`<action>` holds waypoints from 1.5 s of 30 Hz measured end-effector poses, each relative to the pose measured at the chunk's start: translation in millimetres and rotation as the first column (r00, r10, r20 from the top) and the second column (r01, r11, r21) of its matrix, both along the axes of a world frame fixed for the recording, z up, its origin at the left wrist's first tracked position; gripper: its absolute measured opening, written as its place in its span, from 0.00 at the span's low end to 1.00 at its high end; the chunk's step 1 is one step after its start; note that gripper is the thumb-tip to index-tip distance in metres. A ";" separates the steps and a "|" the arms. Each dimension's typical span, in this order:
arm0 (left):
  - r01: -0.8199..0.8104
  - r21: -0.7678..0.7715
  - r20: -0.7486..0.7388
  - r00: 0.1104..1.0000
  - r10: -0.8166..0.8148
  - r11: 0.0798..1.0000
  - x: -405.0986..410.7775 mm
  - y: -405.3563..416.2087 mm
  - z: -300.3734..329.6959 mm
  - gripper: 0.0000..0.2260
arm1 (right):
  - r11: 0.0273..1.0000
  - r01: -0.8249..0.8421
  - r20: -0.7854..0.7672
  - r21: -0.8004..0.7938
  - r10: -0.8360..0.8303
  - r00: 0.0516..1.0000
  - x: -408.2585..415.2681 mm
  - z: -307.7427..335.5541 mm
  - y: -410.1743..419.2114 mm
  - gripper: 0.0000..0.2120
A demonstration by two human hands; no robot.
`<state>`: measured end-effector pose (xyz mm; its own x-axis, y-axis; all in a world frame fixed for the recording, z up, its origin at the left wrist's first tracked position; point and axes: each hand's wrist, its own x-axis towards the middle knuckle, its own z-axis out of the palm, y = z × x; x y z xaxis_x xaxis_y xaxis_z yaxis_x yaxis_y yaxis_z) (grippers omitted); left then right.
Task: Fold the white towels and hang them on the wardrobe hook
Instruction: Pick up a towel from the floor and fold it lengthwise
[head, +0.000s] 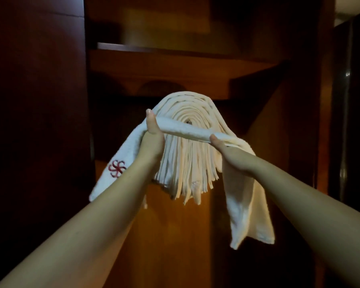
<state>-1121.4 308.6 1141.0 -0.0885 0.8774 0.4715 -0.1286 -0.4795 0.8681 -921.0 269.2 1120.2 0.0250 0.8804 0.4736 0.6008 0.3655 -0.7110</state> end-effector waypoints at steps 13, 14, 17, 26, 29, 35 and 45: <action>-0.020 0.146 -0.112 0.993 0.037 0.989 -2.2 132.2 96.1 0.37 | 0.979 0.035 -0.290 0.199 0.025 0.957 97.0 93.4 100.5 0.23; -0.015 0.118 -0.111 0.993 0.028 0.993 0.4 140.8 104.4 0.37 | 0.975 0.044 -0.284 0.218 0.021 0.959 99.7 104.6 109.2 0.26; 0.034 0.141 -0.210 0.978 -0.004 0.989 1.3 154.4 127.9 0.38 | 0.969 0.004 -0.246 0.248 0.059 0.968 113.7 141.5 143.5 0.32; -0.021 0.066 -0.261 0.964 0.038 0.998 -33.3 266.8 177.7 0.57 | 0.949 -0.119 -0.171 0.293 0.175 0.970 129.2 209.6 231.3 0.51; -0.120 0.092 -0.250 0.958 0.139 0.989 -36.0 275.2 178.1 0.53 | 0.949 -0.113 -0.194 0.296 0.175 0.965 140.9 213.0 269.1 0.57; -0.065 0.087 -0.341 0.936 0.091 0.994 -24.6 277.3 142.1 0.55 | 0.982 -0.129 -0.178 0.140 0.153 0.972 159.6 178.6 303.3 0.54; -0.043 0.211 -0.266 0.959 0.100 0.976 -16.1 259.5 159.4 0.54 | 0.981 -0.146 -0.230 0.127 0.172 0.958 145.2 192.2 284.3 0.46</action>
